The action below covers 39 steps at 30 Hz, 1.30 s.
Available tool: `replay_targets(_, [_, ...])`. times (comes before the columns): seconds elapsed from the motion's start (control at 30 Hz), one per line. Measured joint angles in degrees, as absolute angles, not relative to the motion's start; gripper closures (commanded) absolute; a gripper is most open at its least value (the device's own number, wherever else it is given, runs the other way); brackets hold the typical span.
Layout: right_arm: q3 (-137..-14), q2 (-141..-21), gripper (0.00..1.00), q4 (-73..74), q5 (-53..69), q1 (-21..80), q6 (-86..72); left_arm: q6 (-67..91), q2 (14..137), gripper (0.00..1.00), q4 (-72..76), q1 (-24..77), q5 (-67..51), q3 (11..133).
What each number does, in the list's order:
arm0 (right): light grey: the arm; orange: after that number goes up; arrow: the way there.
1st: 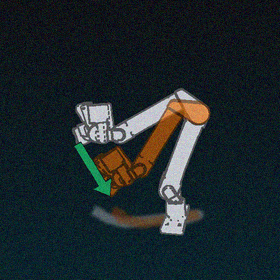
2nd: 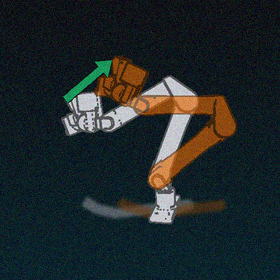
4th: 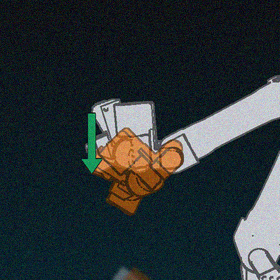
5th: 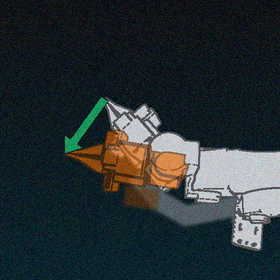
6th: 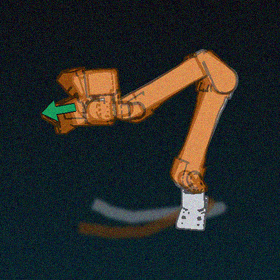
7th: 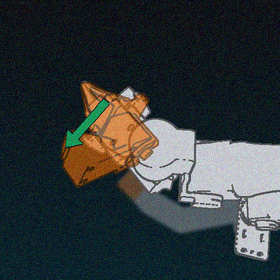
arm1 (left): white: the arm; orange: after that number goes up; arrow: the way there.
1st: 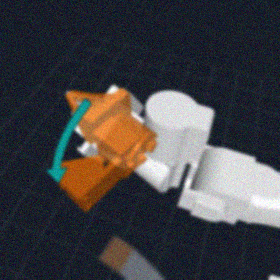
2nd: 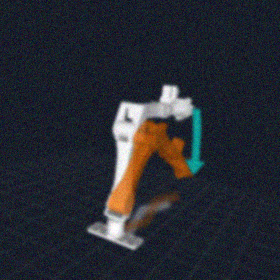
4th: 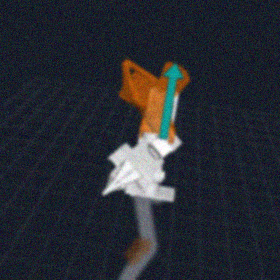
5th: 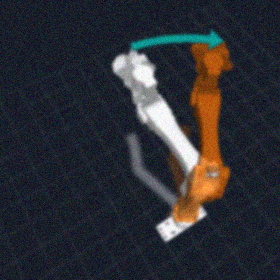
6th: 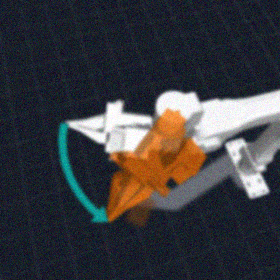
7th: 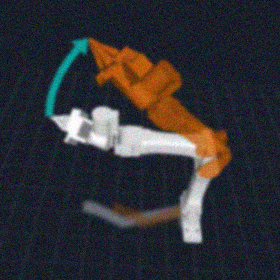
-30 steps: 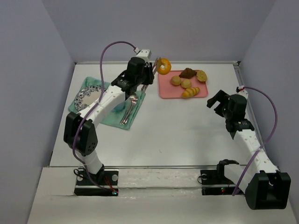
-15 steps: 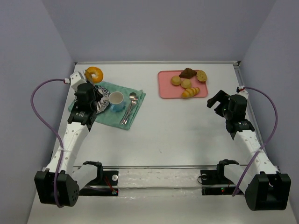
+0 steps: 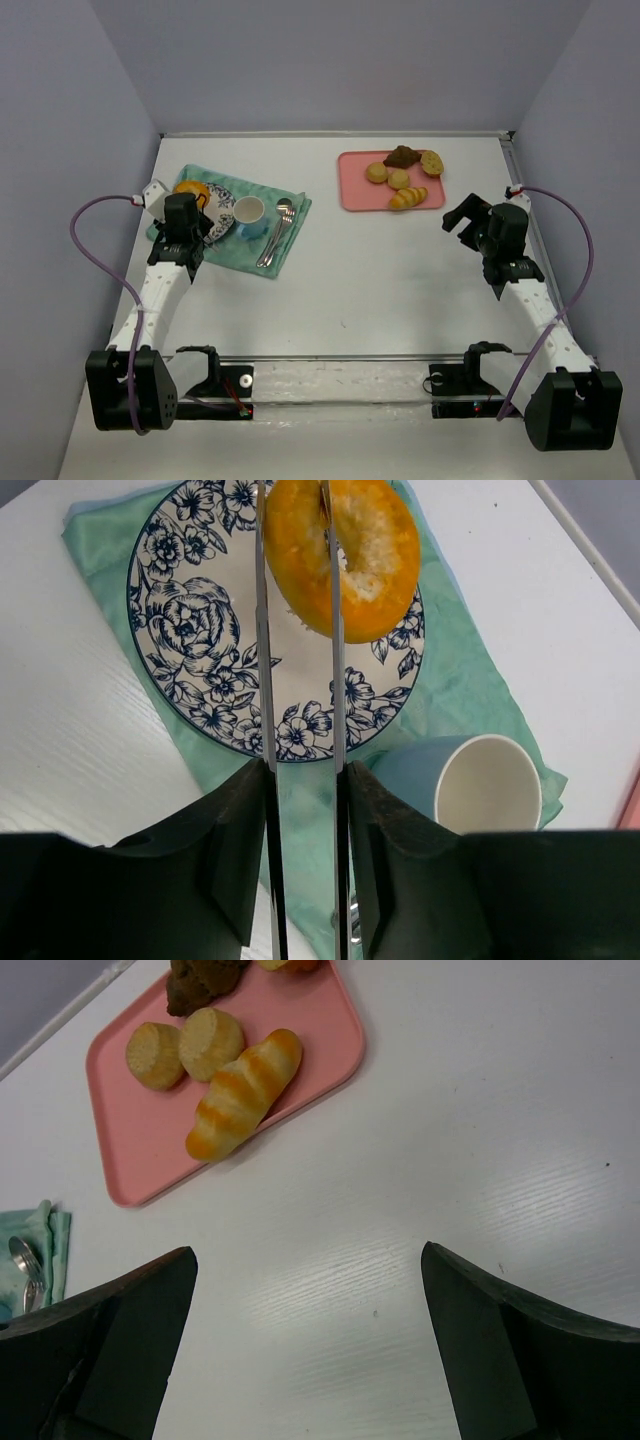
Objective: Place the bread
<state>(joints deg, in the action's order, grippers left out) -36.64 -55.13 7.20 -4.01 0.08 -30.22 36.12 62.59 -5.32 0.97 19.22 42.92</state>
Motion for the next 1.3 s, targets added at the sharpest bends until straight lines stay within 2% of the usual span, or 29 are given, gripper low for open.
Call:
replay_targets(0.6, [-36.6,-55.1,0.01,7.2,-4.0,0.1,-30.2,36.1,60.9,0.48,-4.1,-1.1,16.0,41.2])
replay_targets(0.67, [-36.6,-55.1,0.01,7.2,-4.0,0.1,-30.2,35.8,59.0,0.48,-4.1,-1.1,15.3,41.2])
replay_targets(0.77, [-36.6,-55.1,0.01,7.2,-4.0,0.1,-30.2,34.3,55.0,0.55,-3.0,-1.1,12.4,41.3])
replay_targets(0.9, [-36.6,-55.0,0.01,7.2,-4.0,0.1,-30.2,32.3,51.1,0.56,-0.4,-0.3,8.8,41.3])
replay_targets(1.03, [-36.5,-54.3,0.01,7.2,-4.0,0.1,-30.2,29.7,49.8,0.56,1.7,6.2,6.6,42.2])
replay_targets(1.3, [-36.5,-53.8,0.01,7.0,-4.0,0.1,-30.2,26.3,53.8,0.49,7.3,29.7,8.6,42.4])
